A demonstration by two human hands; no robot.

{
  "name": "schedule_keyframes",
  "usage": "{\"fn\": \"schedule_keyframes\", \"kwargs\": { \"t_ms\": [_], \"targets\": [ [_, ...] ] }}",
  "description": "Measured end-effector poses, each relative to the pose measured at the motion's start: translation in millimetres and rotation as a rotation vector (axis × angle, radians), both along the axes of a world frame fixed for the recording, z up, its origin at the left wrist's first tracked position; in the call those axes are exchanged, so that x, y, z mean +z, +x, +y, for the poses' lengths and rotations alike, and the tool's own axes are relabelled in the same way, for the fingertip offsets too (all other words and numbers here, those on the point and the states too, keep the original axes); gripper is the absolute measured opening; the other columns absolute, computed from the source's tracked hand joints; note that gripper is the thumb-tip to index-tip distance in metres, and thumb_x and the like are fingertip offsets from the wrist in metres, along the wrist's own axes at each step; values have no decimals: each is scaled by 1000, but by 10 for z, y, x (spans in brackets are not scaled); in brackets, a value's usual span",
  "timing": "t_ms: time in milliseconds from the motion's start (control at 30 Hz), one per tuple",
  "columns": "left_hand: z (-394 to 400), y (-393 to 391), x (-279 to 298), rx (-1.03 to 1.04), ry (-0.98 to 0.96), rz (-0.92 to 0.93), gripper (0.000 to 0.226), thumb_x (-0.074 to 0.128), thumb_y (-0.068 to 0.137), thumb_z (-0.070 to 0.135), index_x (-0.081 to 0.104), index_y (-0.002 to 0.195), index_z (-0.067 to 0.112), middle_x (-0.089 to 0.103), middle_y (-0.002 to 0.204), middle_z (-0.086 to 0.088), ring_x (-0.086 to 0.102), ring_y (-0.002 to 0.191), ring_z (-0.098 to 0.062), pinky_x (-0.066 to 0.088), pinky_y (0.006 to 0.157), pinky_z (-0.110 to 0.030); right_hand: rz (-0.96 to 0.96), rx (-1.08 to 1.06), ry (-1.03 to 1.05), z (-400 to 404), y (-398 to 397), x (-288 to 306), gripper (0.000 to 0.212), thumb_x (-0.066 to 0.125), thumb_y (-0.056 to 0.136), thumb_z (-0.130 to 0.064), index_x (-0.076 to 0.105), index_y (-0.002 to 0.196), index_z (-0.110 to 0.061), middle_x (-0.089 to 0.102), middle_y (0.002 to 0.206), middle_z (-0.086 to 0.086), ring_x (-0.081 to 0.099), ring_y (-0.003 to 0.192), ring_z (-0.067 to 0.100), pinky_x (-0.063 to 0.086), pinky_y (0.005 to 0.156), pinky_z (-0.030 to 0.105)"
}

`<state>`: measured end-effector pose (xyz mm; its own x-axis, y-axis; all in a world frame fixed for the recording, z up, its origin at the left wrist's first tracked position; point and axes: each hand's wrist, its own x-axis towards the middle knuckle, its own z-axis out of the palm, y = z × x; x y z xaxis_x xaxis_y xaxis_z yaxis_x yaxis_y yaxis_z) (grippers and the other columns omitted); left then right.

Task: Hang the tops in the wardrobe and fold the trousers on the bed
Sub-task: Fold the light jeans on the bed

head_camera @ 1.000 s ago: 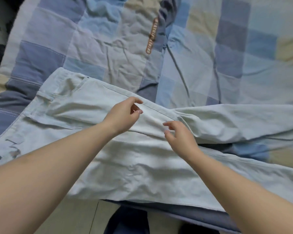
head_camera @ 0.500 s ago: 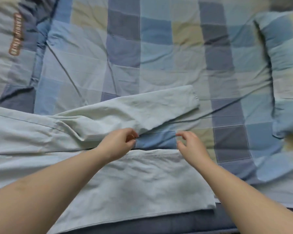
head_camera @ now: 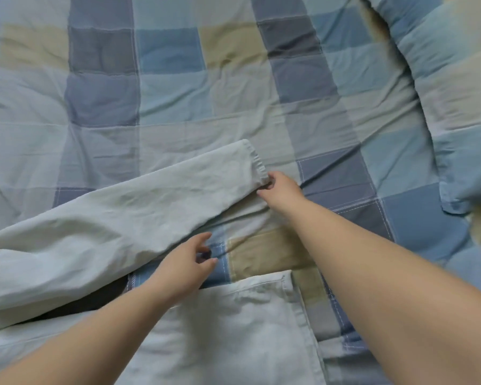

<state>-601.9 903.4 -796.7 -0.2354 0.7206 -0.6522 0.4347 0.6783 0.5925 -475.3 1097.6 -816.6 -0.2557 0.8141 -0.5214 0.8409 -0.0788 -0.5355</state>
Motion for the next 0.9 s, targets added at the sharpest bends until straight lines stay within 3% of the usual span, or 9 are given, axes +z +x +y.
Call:
{"fn": "schedule_keyframes", "kwargs": {
  "t_ms": [100,267,367,433,533,633,733,833,900],
  "targets": [
    [13,1,-39,-42,90,86,43,58,91,22,50,133,31,60,118,14,55,96,3,37,85,-16,53,-2,231,-102,57,-81,19,60,87,-25,65,103,-17,56,119,7,53,108,25,39,85,26],
    [41,7,119,14,335,234,38,61,90,16,59,126,28,61,121,15,53,108,3,33,89,-5,309,141,541,-379,259,299,13,64,83,-18,61,78,-6,63,108,4,54,104,23,38,90,33],
    [169,75,401,19,559,282,30,69,85,19,64,114,25,62,108,15,53,100,5,32,84,3,515,50,339,-464,312,720,16,60,90,-24,62,85,-8,64,78,4,58,76,17,45,72,34],
    [256,128,657,-19,692,282,31,75,79,21,65,108,19,60,103,10,51,97,2,32,85,1,628,17,218,-517,312,1027,21,58,91,-29,60,87,-9,63,72,17,54,64,24,45,64,41],
    [367,183,939,-44,800,317,37,81,73,18,64,105,11,59,100,2,50,92,-3,37,85,-6,738,-72,62,-555,312,1347,18,57,90,-30,60,85,-13,61,76,31,51,66,29,46,66,56],
    [451,199,1267,-70,847,299,20,74,77,15,67,96,15,60,87,11,52,82,-3,41,75,-13,771,-197,-2,-628,373,1634,12,61,90,-29,57,85,-20,57,75,23,50,70,27,45,73,64],
    [480,149,1491,-46,795,216,19,74,80,20,67,97,23,63,78,21,56,71,1,42,66,-14,862,-233,-35,-720,469,1797,28,68,80,-36,49,99,-28,66,78,13,60,75,24,50,83,54],
    [450,76,1648,-99,740,218,21,73,81,24,66,101,25,66,72,15,57,67,-2,40,63,-13,902,-113,-47,-805,523,1939,45,73,79,-16,49,113,-33,70,88,-4,66,87,7,52,85,25],
    [425,40,1729,-179,772,267,13,70,85,23,67,97,19,58,60,20,51,61,3,37,60,-11,781,-72,2,-852,506,2017,35,71,81,-7,60,105,-29,70,92,-4,66,89,8,51,85,28]
  ]
}}
